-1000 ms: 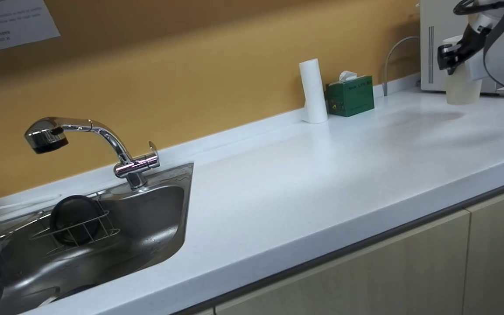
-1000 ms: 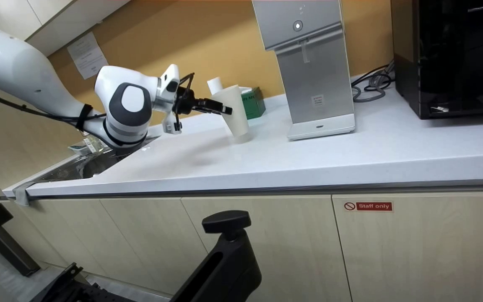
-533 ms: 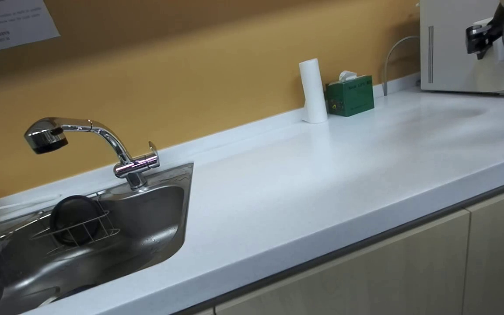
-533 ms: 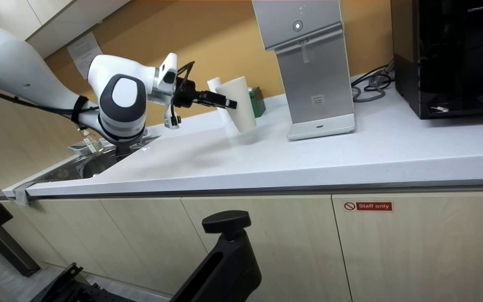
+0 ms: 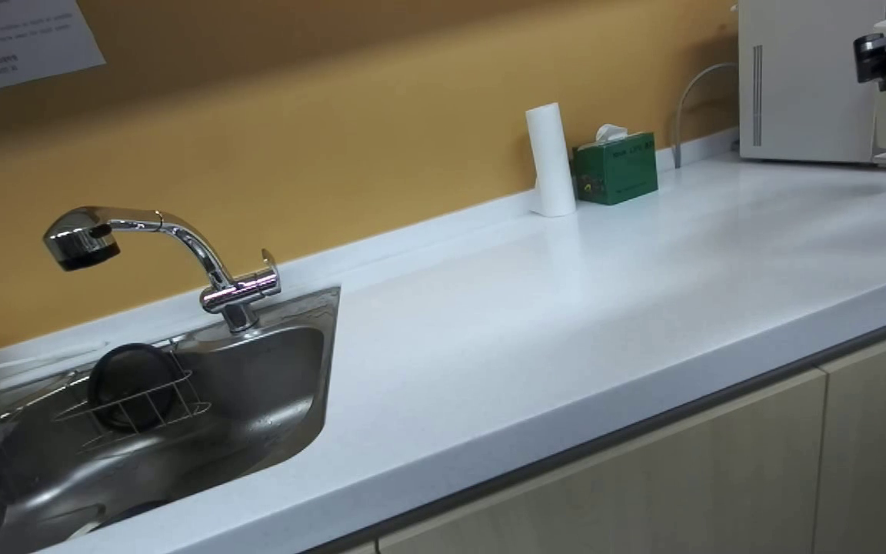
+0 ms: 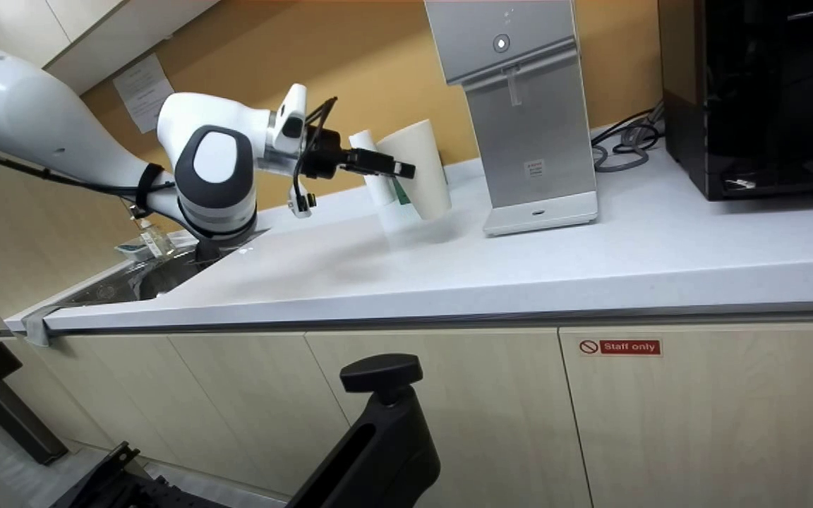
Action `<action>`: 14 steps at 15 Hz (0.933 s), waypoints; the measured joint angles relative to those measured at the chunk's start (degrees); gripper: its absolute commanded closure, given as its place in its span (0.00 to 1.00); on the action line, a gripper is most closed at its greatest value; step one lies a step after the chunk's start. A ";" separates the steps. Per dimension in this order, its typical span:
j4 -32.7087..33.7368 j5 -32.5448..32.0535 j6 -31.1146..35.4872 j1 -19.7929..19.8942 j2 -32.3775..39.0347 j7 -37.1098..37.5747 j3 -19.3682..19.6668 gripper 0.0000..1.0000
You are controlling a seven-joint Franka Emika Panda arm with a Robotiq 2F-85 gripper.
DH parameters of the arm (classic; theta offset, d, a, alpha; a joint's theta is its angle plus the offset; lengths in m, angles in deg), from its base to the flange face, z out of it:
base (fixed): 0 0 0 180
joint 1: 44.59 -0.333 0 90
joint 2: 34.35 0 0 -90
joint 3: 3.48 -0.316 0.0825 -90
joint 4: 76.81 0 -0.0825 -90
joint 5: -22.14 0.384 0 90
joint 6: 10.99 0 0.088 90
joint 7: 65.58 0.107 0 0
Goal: Put the white cup on the coffee maker
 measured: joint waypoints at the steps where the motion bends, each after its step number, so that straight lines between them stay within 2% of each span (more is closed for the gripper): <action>1: 0.22 0.44 0.12 1.45 -1.13 0.00 -0.13 0.58; 7: 3.86 0.56 0.81 12.83 -4.65 0.03 -4.34 0.58; 14: 9.85 -0.24 0.84 23.38 -2.33 0.06 -11.76 0.58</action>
